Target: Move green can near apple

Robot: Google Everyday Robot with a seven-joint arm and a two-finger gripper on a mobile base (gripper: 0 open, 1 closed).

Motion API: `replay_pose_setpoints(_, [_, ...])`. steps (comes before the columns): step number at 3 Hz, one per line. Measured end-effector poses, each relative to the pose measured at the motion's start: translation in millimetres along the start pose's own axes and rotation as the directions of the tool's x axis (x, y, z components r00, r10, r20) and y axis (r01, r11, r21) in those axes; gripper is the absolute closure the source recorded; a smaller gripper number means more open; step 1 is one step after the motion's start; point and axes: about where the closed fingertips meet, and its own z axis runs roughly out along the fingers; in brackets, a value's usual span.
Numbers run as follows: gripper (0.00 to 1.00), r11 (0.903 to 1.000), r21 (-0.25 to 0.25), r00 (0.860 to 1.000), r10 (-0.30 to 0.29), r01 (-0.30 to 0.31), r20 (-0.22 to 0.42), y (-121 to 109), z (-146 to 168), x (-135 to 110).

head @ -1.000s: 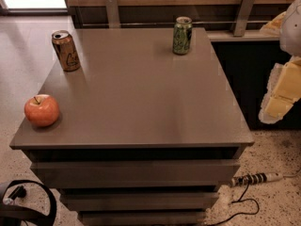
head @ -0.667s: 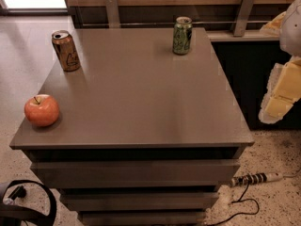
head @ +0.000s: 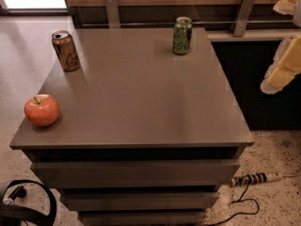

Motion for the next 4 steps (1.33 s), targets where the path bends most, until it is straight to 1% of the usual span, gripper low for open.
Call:
replay_pose_setpoints(1, [0.00, 0.9893, 0.048, 0.984, 0.131, -0.138, 0.122, -26, 7, 5])
replay_pose_setpoints(2, [0.00, 0.9571, 0.059, 0.918, 0.254, -0.284, 0.304, -49, 26, -2])
replay_pose_setpoints(3, [0.00, 0.9248, 0.059, 0.834, 0.309, -0.376, 0.457, -79, 46, -15])
replay_pose_setpoints(4, [0.00, 0.9026, 0.045, 0.771, 0.339, -0.428, 0.539, -107, 62, -25])
